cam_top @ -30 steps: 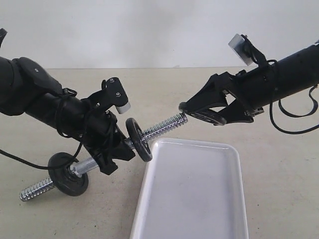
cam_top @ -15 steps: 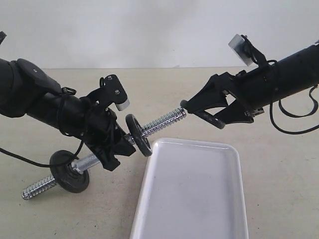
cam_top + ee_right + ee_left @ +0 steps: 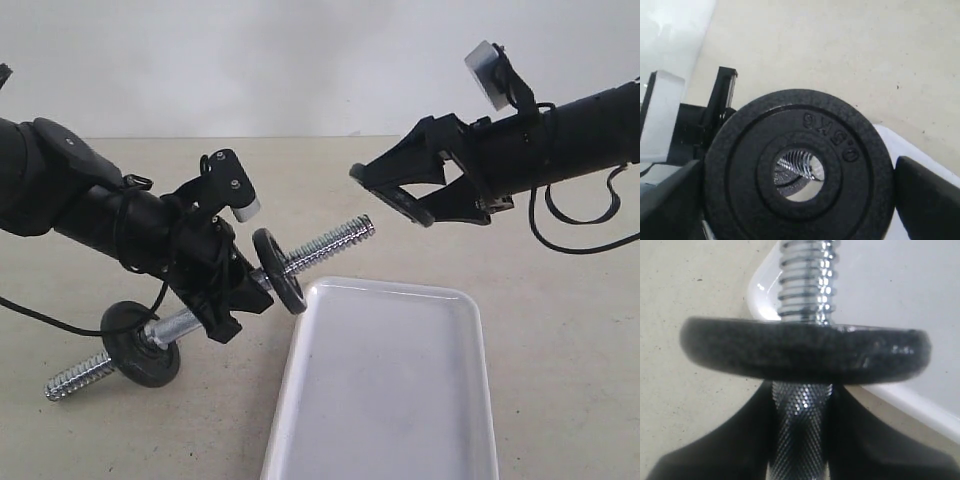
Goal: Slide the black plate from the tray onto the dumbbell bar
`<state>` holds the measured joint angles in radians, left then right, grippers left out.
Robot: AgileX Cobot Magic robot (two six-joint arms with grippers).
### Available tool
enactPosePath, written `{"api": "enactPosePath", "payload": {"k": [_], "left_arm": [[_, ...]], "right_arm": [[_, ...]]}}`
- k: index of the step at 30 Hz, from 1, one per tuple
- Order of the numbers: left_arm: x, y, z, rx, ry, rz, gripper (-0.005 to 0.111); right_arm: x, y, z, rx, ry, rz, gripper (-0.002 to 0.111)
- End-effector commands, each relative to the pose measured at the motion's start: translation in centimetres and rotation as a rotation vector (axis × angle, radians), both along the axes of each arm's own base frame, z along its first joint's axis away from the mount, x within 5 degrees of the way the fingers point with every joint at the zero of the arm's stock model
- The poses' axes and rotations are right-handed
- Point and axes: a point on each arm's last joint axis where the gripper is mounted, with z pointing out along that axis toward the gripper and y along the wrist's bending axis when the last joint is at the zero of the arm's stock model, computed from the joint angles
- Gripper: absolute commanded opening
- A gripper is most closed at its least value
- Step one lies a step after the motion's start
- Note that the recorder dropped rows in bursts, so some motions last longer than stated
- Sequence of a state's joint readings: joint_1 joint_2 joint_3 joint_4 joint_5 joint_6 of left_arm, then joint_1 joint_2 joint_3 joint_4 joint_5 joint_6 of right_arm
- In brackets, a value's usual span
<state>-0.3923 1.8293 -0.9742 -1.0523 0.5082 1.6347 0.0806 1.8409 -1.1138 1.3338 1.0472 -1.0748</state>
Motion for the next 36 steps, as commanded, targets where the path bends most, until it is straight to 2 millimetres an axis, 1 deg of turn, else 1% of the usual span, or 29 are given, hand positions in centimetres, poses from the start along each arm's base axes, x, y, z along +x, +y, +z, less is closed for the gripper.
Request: {"api": "enactPosePath", "payload": {"k": [1, 7, 10, 13, 36], "left_arm": [[0.3, -0.7, 2.3, -0.121, 0.003, 0.048, 0.004], [0.1, -1.3, 2.8, -0.208, 0.025, 0.05, 0.004], [0.3, -1.5, 3.1, -0.261, 0.022, 0.08, 0.004], [0.3, -1.6, 3.3, -0.282, 0.008, 0.058, 0.004], [0.3, -1.6, 3.4, -0.282, -0.014, 0.035, 0.004]], "right_arm": [[0.1, 0.2, 1.2, 0.078, -0.042, -0.009, 0.0], [0.2, 0.3, 1.5, 0.101, -0.056, -0.023, 0.0], [0.3, 0.3, 1.5, 0.107, -0.062, -0.026, 0.0], [0.3, 0.3, 1.6, 0.116, -0.071, -0.03, 0.0], [0.5, 0.3, 1.6, 0.107, -0.081, -0.041, 0.0]]}}
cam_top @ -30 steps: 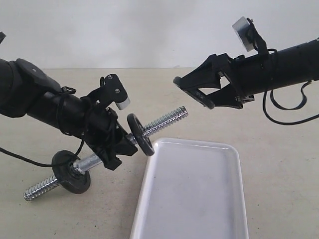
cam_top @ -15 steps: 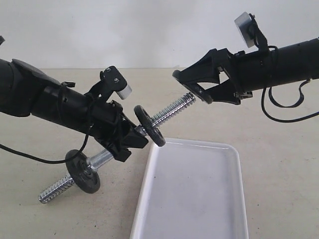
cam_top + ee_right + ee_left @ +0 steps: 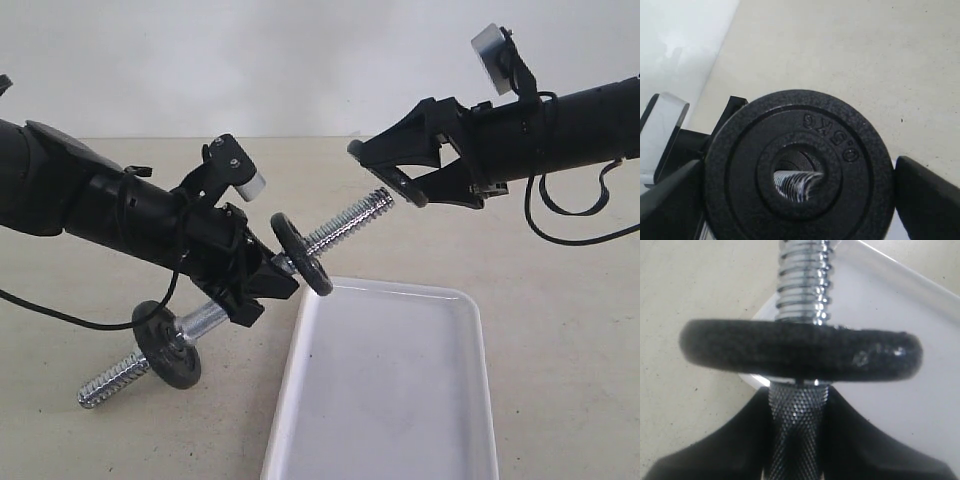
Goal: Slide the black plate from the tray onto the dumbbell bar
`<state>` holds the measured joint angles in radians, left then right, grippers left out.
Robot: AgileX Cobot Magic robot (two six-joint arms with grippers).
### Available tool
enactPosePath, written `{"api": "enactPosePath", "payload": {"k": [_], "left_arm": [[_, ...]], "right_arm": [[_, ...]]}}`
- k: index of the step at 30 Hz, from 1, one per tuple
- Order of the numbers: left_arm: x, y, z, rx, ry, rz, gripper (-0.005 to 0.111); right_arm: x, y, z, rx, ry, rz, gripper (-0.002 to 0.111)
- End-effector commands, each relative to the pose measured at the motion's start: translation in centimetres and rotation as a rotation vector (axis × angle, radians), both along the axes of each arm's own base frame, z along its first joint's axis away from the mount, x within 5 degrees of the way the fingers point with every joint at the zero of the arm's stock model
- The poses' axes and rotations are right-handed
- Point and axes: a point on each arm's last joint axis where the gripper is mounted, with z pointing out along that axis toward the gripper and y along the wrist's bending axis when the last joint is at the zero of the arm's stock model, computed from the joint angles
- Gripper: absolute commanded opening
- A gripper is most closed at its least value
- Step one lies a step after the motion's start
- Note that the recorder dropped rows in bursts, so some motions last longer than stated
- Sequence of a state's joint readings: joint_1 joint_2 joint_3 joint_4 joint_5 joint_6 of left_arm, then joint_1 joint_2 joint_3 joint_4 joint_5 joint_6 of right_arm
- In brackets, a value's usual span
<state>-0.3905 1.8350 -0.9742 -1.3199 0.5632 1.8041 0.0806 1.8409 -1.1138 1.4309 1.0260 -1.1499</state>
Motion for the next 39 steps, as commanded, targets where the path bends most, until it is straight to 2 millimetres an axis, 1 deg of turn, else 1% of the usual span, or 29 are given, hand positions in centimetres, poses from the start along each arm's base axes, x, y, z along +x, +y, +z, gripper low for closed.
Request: {"api": "enactPosePath", "payload": {"k": [1, 21, 24, 31, 39], "left_arm": [[0.2, -0.7, 2.7, -0.126, -0.021, 0.011, 0.004], [0.4, -0.7, 3.0, -0.137, -0.085, -0.007, 0.004], [0.7, -0.7, 3.2, -0.15, -0.099, 0.025, 0.004], [0.8, -0.7, 3.2, -0.151, -0.11, 0.035, 0.004], [1.7, 1.0, 3.3, -0.183, -0.077, 0.104, 0.004]], "right_arm": [[-0.1, 0.2, 1.1, 0.059, -0.018, 0.002, 0.0], [-0.1, 0.1, 0.8, 0.03, -0.022, 0.0, 0.0], [-0.3, 0.0, 0.6, 0.007, -0.016, 0.021, 0.0], [-0.4, 0.1, 0.8, 0.026, -0.008, 0.035, 0.0], [-0.5, 0.2, 0.8, 0.035, -0.005, 0.048, 0.0]]}}
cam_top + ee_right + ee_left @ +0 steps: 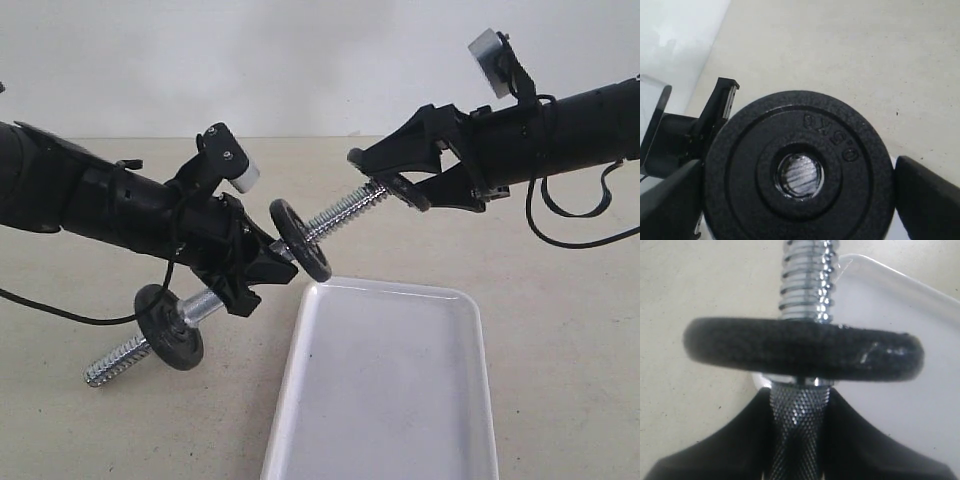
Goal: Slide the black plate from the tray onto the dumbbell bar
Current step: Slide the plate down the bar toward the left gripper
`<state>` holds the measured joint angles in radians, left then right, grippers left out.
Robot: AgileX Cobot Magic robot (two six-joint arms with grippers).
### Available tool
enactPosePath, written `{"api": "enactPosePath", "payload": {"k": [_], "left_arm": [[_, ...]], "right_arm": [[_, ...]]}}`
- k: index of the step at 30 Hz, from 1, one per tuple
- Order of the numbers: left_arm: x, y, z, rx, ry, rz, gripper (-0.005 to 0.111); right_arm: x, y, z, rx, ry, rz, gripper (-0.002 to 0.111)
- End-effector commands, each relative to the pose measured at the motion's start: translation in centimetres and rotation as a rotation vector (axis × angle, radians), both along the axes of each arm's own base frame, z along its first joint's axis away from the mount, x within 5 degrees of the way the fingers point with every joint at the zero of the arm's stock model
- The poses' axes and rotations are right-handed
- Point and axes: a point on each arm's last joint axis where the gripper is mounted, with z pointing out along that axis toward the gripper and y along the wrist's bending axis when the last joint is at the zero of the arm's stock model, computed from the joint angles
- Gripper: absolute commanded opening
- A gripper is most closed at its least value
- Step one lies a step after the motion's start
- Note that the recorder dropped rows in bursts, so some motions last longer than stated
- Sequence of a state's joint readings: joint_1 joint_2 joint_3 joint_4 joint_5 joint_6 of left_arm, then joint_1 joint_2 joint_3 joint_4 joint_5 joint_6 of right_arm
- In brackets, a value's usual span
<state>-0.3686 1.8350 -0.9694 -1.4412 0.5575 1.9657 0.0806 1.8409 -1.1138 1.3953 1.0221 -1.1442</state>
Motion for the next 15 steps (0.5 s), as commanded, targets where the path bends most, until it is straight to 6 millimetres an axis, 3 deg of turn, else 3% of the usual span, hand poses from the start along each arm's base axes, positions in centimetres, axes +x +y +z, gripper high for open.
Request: {"api": "enactPosePath", "payload": {"k": [1, 15], "left_arm": [[1.0, 0.6, 3.1, -0.171, 0.005, 0.086, 0.004], [0.6, 0.0, 4.3, -0.327, 0.02, 0.03, 0.004]], "right_arm": [[-0.4, 0.3, 1.1, 0.063, -0.006, 0.031, 0.0], [-0.5, 0.4, 1.4, 0.11, 0.0, 0.042, 0.0]]}}
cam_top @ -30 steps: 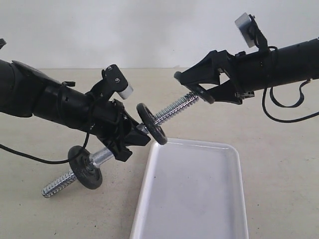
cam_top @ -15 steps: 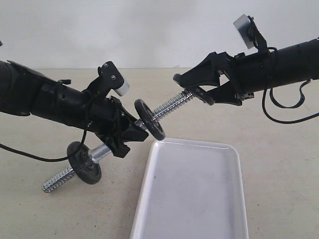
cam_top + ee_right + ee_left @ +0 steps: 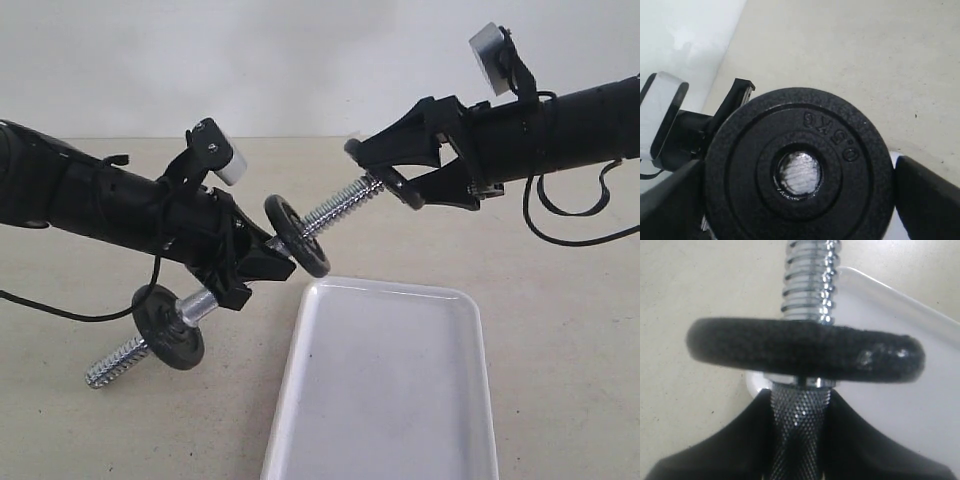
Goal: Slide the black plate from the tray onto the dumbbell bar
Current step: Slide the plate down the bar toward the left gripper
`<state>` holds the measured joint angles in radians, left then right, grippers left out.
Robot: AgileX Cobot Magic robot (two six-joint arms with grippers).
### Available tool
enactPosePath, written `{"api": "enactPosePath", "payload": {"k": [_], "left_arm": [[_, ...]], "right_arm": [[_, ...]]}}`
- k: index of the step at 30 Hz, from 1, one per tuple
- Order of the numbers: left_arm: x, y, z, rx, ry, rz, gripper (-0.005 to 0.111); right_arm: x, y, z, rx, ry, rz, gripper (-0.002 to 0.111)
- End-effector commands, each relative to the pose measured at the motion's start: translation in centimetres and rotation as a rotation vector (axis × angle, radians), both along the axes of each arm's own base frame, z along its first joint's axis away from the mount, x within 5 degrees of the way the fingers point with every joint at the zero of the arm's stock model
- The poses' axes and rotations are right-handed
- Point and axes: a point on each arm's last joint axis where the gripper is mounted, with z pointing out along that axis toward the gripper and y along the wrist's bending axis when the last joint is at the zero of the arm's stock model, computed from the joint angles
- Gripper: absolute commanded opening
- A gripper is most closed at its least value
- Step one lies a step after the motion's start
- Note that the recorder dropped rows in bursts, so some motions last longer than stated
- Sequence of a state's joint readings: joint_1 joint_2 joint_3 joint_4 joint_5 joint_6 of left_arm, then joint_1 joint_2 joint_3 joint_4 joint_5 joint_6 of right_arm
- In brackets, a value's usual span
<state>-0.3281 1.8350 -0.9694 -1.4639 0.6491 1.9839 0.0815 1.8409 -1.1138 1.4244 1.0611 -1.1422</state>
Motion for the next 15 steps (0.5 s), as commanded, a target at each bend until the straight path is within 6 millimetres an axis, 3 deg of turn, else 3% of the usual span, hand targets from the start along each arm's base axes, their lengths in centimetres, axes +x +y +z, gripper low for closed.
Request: {"api": "enactPosePath", "payload": {"k": [1, 15], "left_arm": [[0.4, -0.9, 4.0, -0.267, 0.0, 0.049, 0.004], [0.4, -0.9, 3.9, -0.266, -0.008, 0.043, 0.004]], "right_arm": [[-0.3, 0.2, 1.1, 0.066, -0.012, 0.026, 0.0], [-1.2, 3.8, 0.6, -0.012, -0.057, 0.089, 0.0]]}}
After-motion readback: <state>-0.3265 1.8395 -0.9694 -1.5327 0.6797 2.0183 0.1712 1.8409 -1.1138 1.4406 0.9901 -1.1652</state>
